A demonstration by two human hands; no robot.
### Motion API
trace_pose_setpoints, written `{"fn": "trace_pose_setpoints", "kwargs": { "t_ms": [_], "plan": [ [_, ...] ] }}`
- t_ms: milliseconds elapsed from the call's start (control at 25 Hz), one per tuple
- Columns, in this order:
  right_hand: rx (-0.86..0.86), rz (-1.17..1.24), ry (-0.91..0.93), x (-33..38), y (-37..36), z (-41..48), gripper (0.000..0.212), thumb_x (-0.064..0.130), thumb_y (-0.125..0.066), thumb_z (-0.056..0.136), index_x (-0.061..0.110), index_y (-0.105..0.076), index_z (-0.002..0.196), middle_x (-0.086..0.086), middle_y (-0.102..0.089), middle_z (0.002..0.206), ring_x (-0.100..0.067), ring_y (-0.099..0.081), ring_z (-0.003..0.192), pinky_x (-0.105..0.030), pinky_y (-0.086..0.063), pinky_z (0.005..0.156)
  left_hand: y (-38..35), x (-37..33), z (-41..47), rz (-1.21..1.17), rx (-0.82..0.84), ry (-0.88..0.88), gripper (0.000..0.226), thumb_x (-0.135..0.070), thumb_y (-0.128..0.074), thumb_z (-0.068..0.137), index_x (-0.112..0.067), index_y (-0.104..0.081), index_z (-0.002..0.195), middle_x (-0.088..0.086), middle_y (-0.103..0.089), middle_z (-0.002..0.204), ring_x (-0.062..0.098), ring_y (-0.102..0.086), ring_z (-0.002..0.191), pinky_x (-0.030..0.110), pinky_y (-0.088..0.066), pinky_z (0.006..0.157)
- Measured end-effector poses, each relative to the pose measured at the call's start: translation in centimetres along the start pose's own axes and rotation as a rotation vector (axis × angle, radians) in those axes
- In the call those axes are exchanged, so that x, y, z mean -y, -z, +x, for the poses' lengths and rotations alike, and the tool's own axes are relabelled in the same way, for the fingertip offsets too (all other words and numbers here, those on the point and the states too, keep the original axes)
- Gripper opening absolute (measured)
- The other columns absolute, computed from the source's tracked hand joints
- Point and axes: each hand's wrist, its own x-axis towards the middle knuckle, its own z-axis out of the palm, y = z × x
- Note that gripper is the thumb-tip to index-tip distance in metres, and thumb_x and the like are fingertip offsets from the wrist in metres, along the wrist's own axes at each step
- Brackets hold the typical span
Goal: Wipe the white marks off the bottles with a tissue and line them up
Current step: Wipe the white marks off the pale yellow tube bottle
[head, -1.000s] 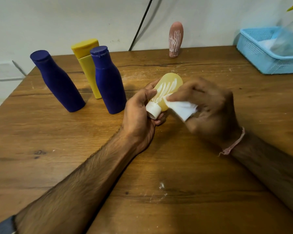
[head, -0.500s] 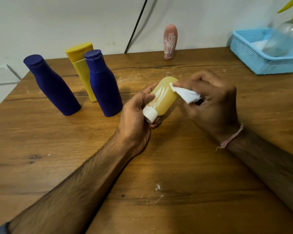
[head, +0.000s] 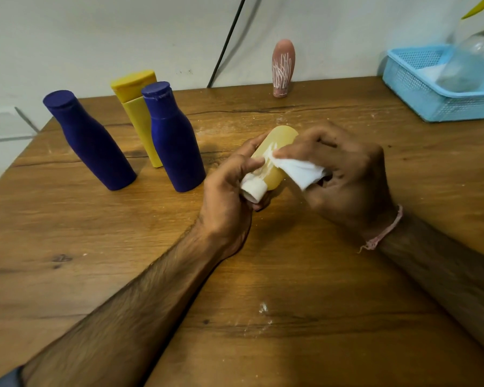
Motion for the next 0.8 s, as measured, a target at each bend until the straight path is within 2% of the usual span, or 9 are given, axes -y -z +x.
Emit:
{"fn": "trace_pose_setpoints", "kwargs": {
  "t_ms": [80,160,240,360,440,520,640,800],
  "plan": [
    [-0.063,-0.01,-0.076,-0.1,0.2,0.1,0.025,0.008,-0.078,0.085,0.006,-0.077,0.11,-0.014,-0.071,0.104,-0.018,-0.065,0.091,-0.014,-0.05,0.074,0.0,-0.1,0.0,0.039,0.064,-0.003,0.078,-0.007,-0.049,0.066,-0.009,-0.053,0.144,0.02,-0.053,0.113,0.021,-0.046,0.071,0.033,-0.029,0.054],
    [-0.044,-0.004,-0.065,-0.2,0.2,0.1,0.027,0.006,-0.074,0.083,0.005,-0.077,0.109,-0.016,-0.071,0.103,-0.017,-0.064,0.089,-0.009,-0.046,0.071,0.0,0.0,0.1,0.058,0.092,0.002,0.089,-0.001,-0.049,0.058,-0.011,-0.05,0.146,0.021,-0.052,0.115,0.02,-0.045,0.068,0.035,-0.031,0.056],
    [-0.017,-0.003,-0.028,-0.3,0.2,0.1,0.028,0.006,-0.075,0.082,0.004,-0.077,0.109,-0.015,-0.071,0.102,-0.015,-0.061,0.089,-0.006,-0.043,0.072,0.0,0.1,0.2,0.054,0.109,-0.001,0.094,-0.003,-0.053,0.054,-0.012,-0.05,0.147,0.022,-0.052,0.117,0.021,-0.045,0.071,0.036,-0.031,0.056],
    [-0.089,-0.034,-0.122,-0.5,0.4,0.3,0.029,0.011,-0.071,0.087,0.005,-0.075,0.114,-0.016,-0.07,0.106,-0.013,-0.06,0.093,-0.014,-0.051,0.073,0.1,0.1,0.3,0.074,0.118,-0.006,0.093,-0.007,-0.054,0.054,-0.013,-0.051,0.147,0.021,-0.052,0.123,0.022,-0.046,0.075,0.035,-0.03,0.056],
    [-0.044,-0.007,-0.078,-0.3,0.4,0.2,0.029,0.01,-0.07,0.083,0.004,-0.077,0.111,-0.016,-0.07,0.104,-0.014,-0.06,0.091,-0.009,-0.046,0.073,0.0,0.1,0.2,0.054,0.114,-0.003,0.09,-0.002,-0.048,0.058,-0.011,-0.05,0.147,0.021,-0.053,0.12,0.023,-0.043,0.074,0.036,-0.026,0.056],
    [0.016,0.005,0.017,0.2,0.3,0.1,0.029,0.007,-0.073,0.079,0.004,-0.078,0.107,-0.014,-0.07,0.1,-0.017,-0.061,0.088,-0.012,-0.044,0.071,-0.1,0.1,0.0,0.039,0.12,-0.005,0.088,0.0,-0.045,0.06,-0.01,-0.048,0.148,0.02,-0.054,0.116,0.023,-0.041,0.073,0.037,-0.025,0.057],
    [-0.047,-0.037,-0.072,0.1,0.5,0.5,0.029,0.014,-0.068,0.086,0.004,-0.076,0.112,-0.016,-0.07,0.104,-0.017,-0.061,0.091,-0.02,-0.051,0.07,-0.1,0.1,0.1,0.068,0.117,-0.005,0.089,-0.001,-0.046,0.059,-0.011,-0.049,0.148,0.018,-0.053,0.118,0.02,-0.044,0.072,0.036,-0.027,0.057],
    [0.044,-0.017,0.014,0.6,0.4,0.3,0.031,0.007,-0.066,0.08,0.003,-0.077,0.109,-0.015,-0.069,0.102,-0.018,-0.061,0.087,-0.01,-0.039,0.074,-0.3,0.1,-0.1,0.068,0.136,-0.01,0.089,0.001,-0.045,0.06,-0.009,-0.048,0.148,0.021,-0.052,0.114,0.019,-0.042,0.07,0.035,-0.029,0.057]
  ]
}}
